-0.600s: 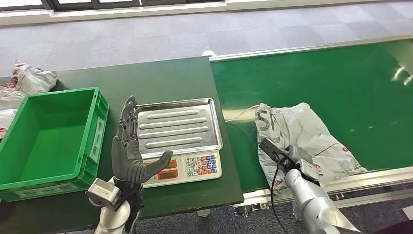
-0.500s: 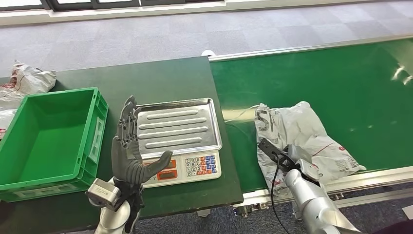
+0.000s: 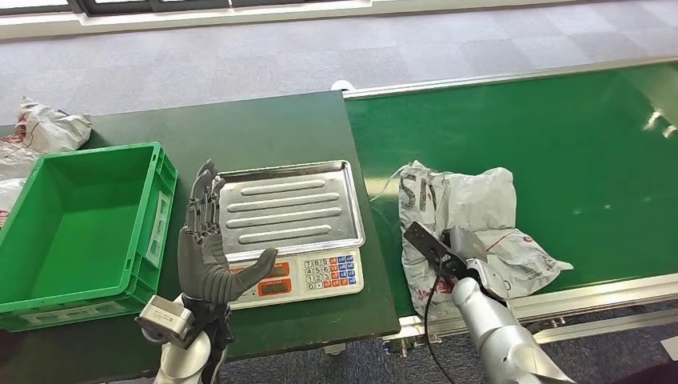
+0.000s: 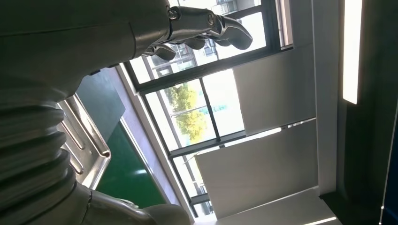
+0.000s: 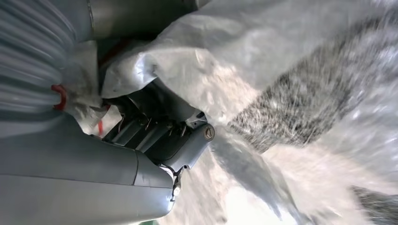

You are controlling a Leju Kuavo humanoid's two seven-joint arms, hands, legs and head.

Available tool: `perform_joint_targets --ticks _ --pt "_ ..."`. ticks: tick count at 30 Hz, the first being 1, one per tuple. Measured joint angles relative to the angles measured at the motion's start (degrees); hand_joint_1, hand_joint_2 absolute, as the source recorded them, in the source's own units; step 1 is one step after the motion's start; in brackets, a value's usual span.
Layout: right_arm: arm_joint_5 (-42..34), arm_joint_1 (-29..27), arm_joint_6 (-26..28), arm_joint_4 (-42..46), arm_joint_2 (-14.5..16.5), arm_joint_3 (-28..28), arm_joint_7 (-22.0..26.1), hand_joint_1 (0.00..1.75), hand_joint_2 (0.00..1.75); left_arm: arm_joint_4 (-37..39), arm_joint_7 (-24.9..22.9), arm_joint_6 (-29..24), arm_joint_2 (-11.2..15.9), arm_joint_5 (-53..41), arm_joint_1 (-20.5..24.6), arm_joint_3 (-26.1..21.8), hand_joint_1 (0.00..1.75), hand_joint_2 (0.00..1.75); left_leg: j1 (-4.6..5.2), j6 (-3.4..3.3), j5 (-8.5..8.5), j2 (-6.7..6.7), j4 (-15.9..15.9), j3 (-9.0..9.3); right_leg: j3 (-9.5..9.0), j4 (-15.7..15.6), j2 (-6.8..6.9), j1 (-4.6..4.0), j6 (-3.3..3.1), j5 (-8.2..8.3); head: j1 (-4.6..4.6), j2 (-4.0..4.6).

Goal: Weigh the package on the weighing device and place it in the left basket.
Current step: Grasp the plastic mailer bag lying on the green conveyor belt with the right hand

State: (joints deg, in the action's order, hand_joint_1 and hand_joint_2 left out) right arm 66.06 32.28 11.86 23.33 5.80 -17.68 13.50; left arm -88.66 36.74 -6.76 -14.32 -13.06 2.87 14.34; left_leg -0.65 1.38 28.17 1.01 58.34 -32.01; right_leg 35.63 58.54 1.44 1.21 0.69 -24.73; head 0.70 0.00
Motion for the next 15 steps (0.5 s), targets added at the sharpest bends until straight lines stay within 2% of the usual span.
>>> perform_joint_targets --ticks 3,8,15 --pt "-3.1 -0.8 2.5 4.4 1.2 0.1 1.5 1.75 1.75 -0.2 0.2 -0.4 0.0 0.0 -0.4 -0.2 0.00 1.75 0.00 0.00 0.01 0.00 0.0 -0.02 0.03 0.0 0.00 0.00 0.00 -0.01 0.00 0.00" --pt "-4.4 -1.8 2.6 8.9 2.3 0.4 1.5 1.75 1.75 -0.5 0.4 -0.5 0.0 -0.1 -0.7 -0.2 0.00 1.75 0.02 -0.02 0.02 -0.01 0.0 -0.06 0.07 0.0 0.00 0.01 0.01 -0.01 0.00 0.00" --pt "-4.7 -2.5 2.6 11.0 2.7 0.8 1.5 1.75 1.75 -0.5 0.4 -0.5 0.1 -0.1 -0.8 -0.2 0.00 1.75 0.02 -0.02 0.02 -0.01 0.0 -0.07 0.08 0.0 0.00 0.01 0.01 -0.01 0.00 0.00"
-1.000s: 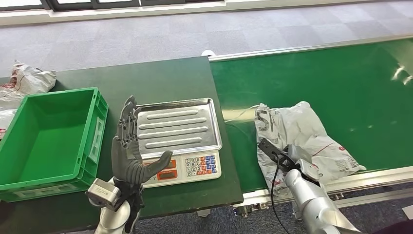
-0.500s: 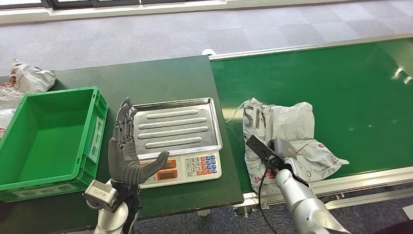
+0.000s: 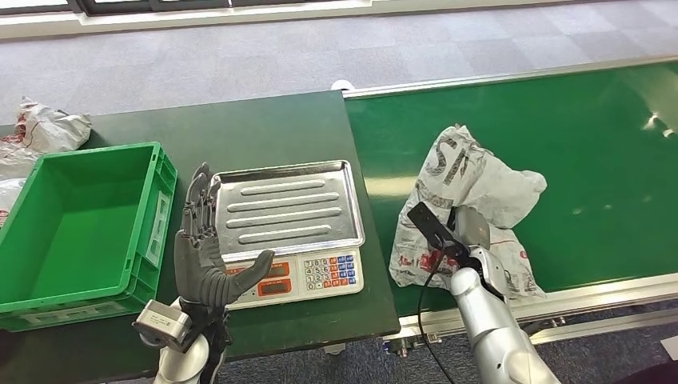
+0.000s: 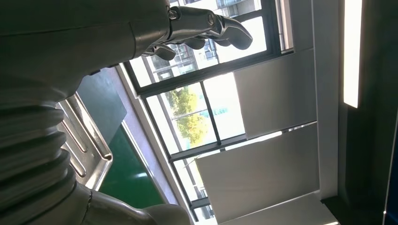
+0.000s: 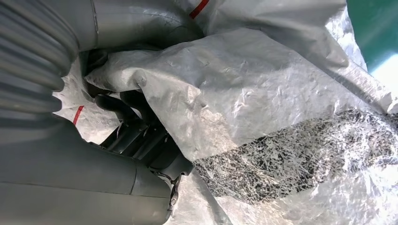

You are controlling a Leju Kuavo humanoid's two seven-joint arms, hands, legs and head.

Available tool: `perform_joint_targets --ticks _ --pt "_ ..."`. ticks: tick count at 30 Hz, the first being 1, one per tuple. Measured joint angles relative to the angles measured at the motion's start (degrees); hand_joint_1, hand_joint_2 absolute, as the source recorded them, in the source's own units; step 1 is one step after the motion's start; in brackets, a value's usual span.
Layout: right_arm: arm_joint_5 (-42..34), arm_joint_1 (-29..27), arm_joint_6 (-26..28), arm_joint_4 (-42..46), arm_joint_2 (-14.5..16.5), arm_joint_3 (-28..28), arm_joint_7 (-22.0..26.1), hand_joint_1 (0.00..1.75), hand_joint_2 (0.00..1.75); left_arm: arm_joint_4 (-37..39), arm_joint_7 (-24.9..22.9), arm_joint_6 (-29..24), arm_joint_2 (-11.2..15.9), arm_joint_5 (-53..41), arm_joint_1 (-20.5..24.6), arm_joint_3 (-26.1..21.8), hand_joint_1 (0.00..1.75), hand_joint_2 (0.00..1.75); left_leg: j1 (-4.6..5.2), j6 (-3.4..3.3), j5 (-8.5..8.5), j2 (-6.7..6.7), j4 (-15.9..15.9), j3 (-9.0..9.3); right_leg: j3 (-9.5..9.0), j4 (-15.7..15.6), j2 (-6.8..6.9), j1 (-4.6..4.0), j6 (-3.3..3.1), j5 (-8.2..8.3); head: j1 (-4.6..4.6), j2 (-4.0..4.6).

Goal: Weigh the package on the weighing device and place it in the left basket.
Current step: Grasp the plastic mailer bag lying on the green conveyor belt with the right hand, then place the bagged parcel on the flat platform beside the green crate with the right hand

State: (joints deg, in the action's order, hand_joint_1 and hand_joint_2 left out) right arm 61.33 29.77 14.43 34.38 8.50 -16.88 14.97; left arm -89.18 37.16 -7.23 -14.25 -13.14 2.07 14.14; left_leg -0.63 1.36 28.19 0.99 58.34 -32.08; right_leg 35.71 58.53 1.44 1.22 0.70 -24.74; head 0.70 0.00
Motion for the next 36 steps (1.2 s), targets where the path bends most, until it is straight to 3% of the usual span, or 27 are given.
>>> perform_joint_targets --ticks 9,13,20,29,36 --pt "-0.1 -0.3 0.1 0.7 0.1 0.5 0.1 1.75 1.75 0.0 0.0 0.0 0.0 0.0 0.0 0.0 0.00 1.75 0.00 0.00 0.00 -0.01 0.0 -0.01 0.00 0.0 0.00 0.00 0.00 0.00 0.00 0.00" --pt "-3.2 -1.4 2.9 3.1 0.5 0.6 2.2 1.75 1.75 -0.1 0.1 0.0 0.0 -0.1 -0.2 0.0 0.00 1.75 0.00 0.00 0.00 -0.01 0.0 -0.02 0.01 0.0 0.01 0.00 0.00 0.00 0.00 0.00" --pt "-10.3 -7.0 10.7 20.3 2.6 2.7 3.5 1.75 1.75 -0.4 0.2 0.0 0.0 -0.2 -0.5 0.0 0.00 1.75 0.00 0.00 0.00 -0.01 0.0 -0.07 0.10 0.0 0.00 0.00 0.00 -0.01 0.00 0.00" --pt "-12.0 -12.7 20.8 39.9 5.1 6.4 5.4 1.75 1.75 -0.4 0.2 -0.2 0.0 -0.3 -0.5 0.0 0.00 1.75 0.00 0.00 0.01 0.04 0.0 -0.25 0.12 0.0 -0.03 0.00 0.00 0.00 -0.01 0.00" --pt "-7.6 -4.7 24.4 36.5 8.3 17.0 5.2 1.75 1.75 1.4 1.2 -1.3 -0.2 2.3 2.9 1.6 0.00 1.75 -0.03 0.08 -0.14 0.36 0.0 -0.26 0.37 0.0 -0.29 -0.04 -0.07 0.18 0.02 0.00"
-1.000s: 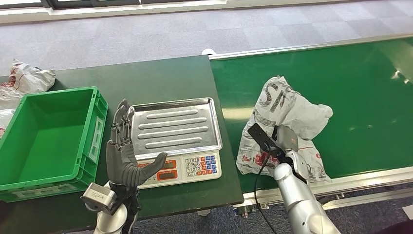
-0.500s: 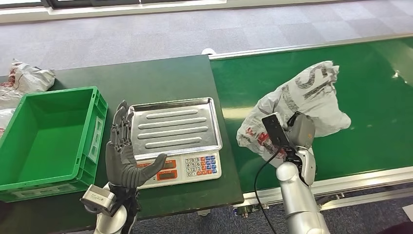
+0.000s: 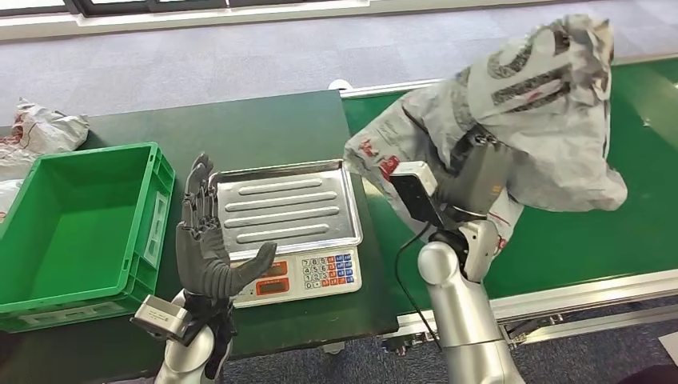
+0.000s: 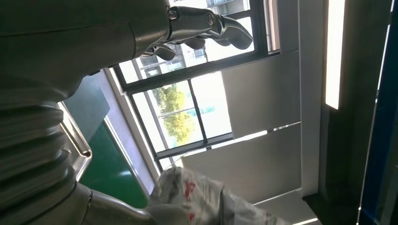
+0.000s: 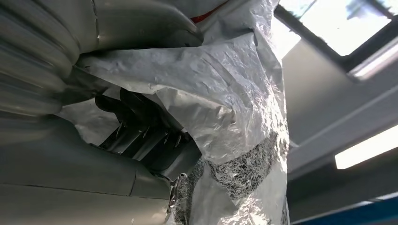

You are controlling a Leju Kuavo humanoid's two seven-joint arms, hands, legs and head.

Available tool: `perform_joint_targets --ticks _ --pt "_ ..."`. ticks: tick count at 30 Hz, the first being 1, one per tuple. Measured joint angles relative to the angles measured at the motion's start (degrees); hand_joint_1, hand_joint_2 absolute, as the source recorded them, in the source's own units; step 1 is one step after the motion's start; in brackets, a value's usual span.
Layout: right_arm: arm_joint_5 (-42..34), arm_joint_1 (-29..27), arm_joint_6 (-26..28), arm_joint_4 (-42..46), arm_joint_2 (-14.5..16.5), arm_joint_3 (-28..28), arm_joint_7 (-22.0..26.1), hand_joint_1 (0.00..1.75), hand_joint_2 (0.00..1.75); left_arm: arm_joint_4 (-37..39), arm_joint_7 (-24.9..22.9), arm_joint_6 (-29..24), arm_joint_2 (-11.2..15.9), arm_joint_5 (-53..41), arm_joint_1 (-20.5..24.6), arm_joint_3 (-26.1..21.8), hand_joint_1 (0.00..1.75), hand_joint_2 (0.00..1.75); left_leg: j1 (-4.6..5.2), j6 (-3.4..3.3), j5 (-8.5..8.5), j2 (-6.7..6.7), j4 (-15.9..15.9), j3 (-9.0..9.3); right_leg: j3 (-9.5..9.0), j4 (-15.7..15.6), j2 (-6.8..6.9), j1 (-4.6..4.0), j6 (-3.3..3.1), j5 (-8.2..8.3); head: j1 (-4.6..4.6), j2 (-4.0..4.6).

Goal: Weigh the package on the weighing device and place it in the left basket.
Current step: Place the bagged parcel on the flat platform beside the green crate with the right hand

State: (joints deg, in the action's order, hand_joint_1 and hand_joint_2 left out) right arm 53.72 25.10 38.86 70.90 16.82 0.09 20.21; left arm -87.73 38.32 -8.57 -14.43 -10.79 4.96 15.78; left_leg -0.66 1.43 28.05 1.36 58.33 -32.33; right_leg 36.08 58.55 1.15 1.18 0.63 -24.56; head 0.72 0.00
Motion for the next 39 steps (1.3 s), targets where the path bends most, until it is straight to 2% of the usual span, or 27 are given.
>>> perform_joint_targets --ticks 2,4,8,10,17,25,27,29,31,34,39 --pt "-0.5 1.7 -1.1 -1.3 0.5 2.5 -0.7 1.75 1.75 0.3 -0.2 -0.2 0.0 0.4 0.4 0.2 0.00 1.75 -0.03 0.03 -0.11 -0.13 0.0 0.03 -0.01 0.0 0.11 -0.02 0.00 0.05 -0.01 0.00" --pt "-2.8 2.6 -4.7 -2.5 0.7 4.7 0.0 1.75 1.75 0.4 -0.2 -0.3 0.0 0.7 0.5 0.3 0.00 1.75 -0.03 0.06 -0.13 -0.16 0.0 -0.01 0.00 0.0 0.10 -0.02 -0.01 0.06 -0.01 0.00" --pt "-9.8 4.7 -18.3 -6.2 1.3 10.0 5.3 1.75 1.75 0.6 0.9 -0.1 0.0 1.9 0.9 0.3 0.00 1.75 -0.03 0.07 -0.12 -0.12 0.0 -0.07 0.08 0.0 0.02 -0.02 -0.02 0.07 -0.01 0.00" --pt "-12.0 5.8 -22.5 -8.8 2.1 12.4 7.5 1.75 1.75 0.5 1.4 0.3 0.0 3.0 1.3 0.3 0.00 1.75 -0.03 0.07 -0.13 -0.16 0.0 -0.08 0.09 0.0 0.07 -0.03 -0.03 0.07 -0.01 0.00" --pt "-17.7 8.6 -25.3 -16.0 3.8 17.9 9.6 1.75 1.75 -0.7 1.9 0.5 0.0 6.0 1.5 0.3 0.00 1.75 -0.04 0.07 -0.13 -0.19 0.0 -0.09 0.09 0.0 0.09 -0.03 -0.03 0.07 -0.01 0.00" --pt "-18.7 10.2 -25.7 -20.1 4.2 19.4 9.8 1.75 1.75 -1.2 1.9 0.5 0.0 6.7 1.8 0.3 0.00 1.75 -0.03 0.07 -0.13 -0.21 0.0 -0.09 0.09 0.0 0.10 -0.02 -0.02 0.07 -0.01 0.00" --pt "-18.9 10.6 -26.0 -21.0 4.2 19.5 9.8 0.87 1.75 -1.2 1.9 0.5 0.0 6.7 2.0 0.3 0.00 1.75 -0.04 0.07 -0.13 -0.21 0.0 -0.09 0.10 0.0 0.10 -0.03 -0.03 0.07 0.00 0.00" --pt "-18.9 11.1 -26.1 -22.1 4.3 19.6 9.0 0.00 0.87 -1.2 1.9 0.5 0.0 6.6 2.1 0.3 0.00 1.75 -0.04 0.07 -0.13 -0.21 0.0 -0.09 0.10 0.0 0.10 -0.03 -0.03 0.07 0.00 0.00" --pt "-18.9 11.8 -25.5 -23.7 4.3 20.0 6.6 0.00 0.00 -1.4 1.9 0.4 0.0 6.5 2.2 0.3 0.00 1.75 -0.04 0.07 -0.13 -0.21 0.0 -0.09 0.09 0.0 0.10 -0.03 -0.03 0.07 -0.01 0.00" --pt "-19.4 13.2 -23.0 -27.4 4.3 20.9 2.1 0.00 0.00 -1.8 1.9 0.3 0.0 6.1 2.2 0.2 0.00 1.75 -0.04 0.07 -0.13 -0.21 0.0 -0.09 0.09 0.0 0.10 -0.03 -0.03 0.07 -0.01 0.00" --pt "-20.7 15.0 -21.1 -32.4 4.3 21.5 -0.5 0.00 0.00 -2.3 1.9 0.3 -0.1 5.8 2.2 0.1 0.00 1.75 -0.03 0.07 -0.13 -0.22 0.0 -0.09 0.09 0.0 0.10 -0.03 -0.03 0.08 -0.01 0.00"
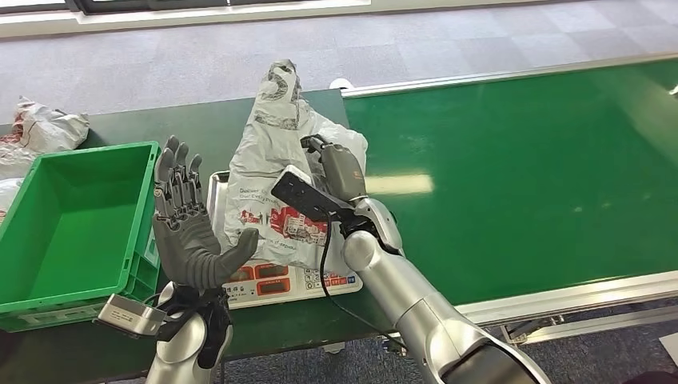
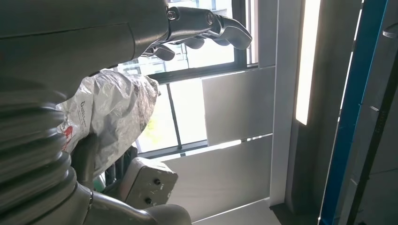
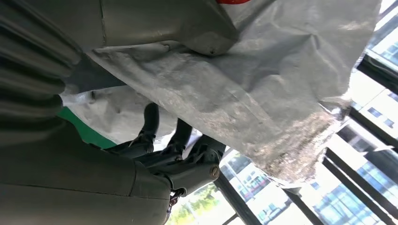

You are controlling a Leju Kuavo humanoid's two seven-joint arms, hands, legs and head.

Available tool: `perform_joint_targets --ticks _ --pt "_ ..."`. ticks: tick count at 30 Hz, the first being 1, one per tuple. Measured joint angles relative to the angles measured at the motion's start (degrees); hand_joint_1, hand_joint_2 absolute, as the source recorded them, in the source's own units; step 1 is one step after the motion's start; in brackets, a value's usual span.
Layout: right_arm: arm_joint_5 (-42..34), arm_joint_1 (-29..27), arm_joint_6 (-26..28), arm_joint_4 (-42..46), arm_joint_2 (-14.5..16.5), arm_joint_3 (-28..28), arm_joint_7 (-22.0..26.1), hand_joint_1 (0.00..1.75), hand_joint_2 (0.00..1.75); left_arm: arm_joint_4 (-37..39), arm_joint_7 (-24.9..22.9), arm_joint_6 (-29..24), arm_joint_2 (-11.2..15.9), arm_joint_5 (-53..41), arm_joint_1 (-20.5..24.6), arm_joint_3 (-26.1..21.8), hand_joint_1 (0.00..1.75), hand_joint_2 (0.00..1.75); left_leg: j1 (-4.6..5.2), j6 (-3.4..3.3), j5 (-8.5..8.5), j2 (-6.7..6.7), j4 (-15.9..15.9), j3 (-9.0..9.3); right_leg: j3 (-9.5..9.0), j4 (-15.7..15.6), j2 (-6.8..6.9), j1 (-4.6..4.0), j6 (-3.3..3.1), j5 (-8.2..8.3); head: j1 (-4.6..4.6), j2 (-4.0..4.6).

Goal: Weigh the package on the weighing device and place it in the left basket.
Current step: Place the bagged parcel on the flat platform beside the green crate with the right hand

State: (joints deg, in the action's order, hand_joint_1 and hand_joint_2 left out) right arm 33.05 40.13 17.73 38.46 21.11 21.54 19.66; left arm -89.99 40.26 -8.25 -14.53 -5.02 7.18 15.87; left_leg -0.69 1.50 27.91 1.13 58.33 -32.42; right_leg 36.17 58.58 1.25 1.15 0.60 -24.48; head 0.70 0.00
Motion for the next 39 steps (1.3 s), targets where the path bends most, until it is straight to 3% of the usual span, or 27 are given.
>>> perform_joint_targets --ticks 14,25,32,35,39 --pt "0.2 2.4 -0.1 -10.4 -0.6 -1.2 -4.9 0.00 0.00 -0.5 0.0 -1.8 -0.2 -2.8 0.0 0.0 0.00 1.75 0.00 0.00 0.00 0.01 0.0 0.01 0.02 0.0 -0.02 0.00 0.00 0.00 0.00 0.00" --pt "-2.0 2.9 -7.7 -13.7 -1.9 -5.4 -5.6 0.00 0.00 -0.6 0.0 -2.7 -0.5 -3.6 0.1 0.0 0.00 1.75 0.01 0.00 0.00 0.02 0.0 0.01 0.03 0.0 -0.03 0.00 0.00 0.00 0.00 0.00" --pt "-3.0 2.5 3.1 -10.0 -2.3 -9.5 10.9 0.00 0.00 -1.5 0.0 -4.1 -0.5 -4.3 0.1 0.0 0.00 1.75 0.01 0.00 0.00 0.03 0.0 0.01 0.04 0.0 -0.05 0.00 0.00 0.01 0.01 0.00" --pt "-3.1 0.5 11.2 -4.6 -2.2 -10.9 16.3 0.00 0.00 -1.5 -0.1 -4.2 -0.5 -4.3 0.1 0.0 0.00 1.75 0.00 0.00 0.00 0.01 0.0 0.00 0.05 0.0 -0.03 0.00 0.00 0.01 0.01 0.00" --pt "0.3 -5.4 20.4 11.0 -2.0 -11.8 17.7 0.00 0.00 -1.5 -0.3 -4.3 -0.5 -4.3 0.2 0.1 0.00 1.75 0.01 0.00 0.02 0.02 0.0 -0.02 0.07 0.0 -0.04 0.00 0.01 0.00 0.01 0.00"
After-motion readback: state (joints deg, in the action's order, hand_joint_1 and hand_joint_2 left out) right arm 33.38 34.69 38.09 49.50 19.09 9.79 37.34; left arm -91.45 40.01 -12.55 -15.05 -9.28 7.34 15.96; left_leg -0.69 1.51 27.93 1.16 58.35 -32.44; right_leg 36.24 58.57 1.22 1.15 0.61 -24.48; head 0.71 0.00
